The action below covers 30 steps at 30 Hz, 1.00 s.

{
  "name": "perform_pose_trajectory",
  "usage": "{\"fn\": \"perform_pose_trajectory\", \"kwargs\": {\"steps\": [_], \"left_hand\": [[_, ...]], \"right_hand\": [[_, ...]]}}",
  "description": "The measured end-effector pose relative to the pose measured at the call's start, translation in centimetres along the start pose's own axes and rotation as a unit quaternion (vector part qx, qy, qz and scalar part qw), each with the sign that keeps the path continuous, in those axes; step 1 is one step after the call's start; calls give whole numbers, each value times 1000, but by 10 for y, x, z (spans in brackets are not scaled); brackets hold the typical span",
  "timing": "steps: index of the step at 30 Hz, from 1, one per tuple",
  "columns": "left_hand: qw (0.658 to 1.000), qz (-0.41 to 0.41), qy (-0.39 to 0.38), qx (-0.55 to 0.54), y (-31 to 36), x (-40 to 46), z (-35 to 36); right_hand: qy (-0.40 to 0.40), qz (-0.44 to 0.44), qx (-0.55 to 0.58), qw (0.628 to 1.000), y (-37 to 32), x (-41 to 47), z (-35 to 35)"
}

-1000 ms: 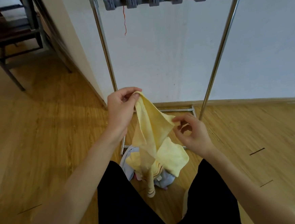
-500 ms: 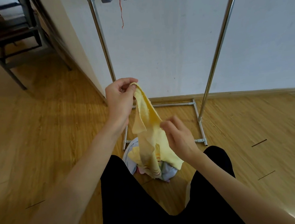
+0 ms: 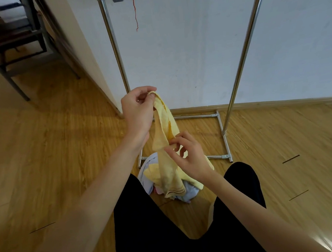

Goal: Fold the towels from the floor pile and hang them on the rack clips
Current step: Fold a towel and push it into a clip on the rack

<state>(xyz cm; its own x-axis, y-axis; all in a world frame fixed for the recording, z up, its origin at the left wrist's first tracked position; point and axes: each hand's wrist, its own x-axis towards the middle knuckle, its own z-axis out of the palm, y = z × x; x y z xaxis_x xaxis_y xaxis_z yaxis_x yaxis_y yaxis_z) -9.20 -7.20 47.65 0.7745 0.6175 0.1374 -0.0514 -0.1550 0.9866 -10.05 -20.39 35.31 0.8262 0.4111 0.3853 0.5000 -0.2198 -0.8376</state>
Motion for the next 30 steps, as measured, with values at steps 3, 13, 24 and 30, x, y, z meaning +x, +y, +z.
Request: {"fn": "perform_pose_trajectory", "kwargs": {"steps": [3,13,24,30], "left_hand": [[1000,-3,8,-5,-1,0,1],[999,-7,31,-26,-6,6,-1],[997,-16,60,-38,-14,19,-16],[990,-3,-18,139,-39,22,-38]], "right_hand": [[30,23,16,999,-1,1,3],[20,51,21,998,-4,14,-2],[81,41,5,996,-1,22,-18],[43,19,-69,996,5,48,-64]]}}
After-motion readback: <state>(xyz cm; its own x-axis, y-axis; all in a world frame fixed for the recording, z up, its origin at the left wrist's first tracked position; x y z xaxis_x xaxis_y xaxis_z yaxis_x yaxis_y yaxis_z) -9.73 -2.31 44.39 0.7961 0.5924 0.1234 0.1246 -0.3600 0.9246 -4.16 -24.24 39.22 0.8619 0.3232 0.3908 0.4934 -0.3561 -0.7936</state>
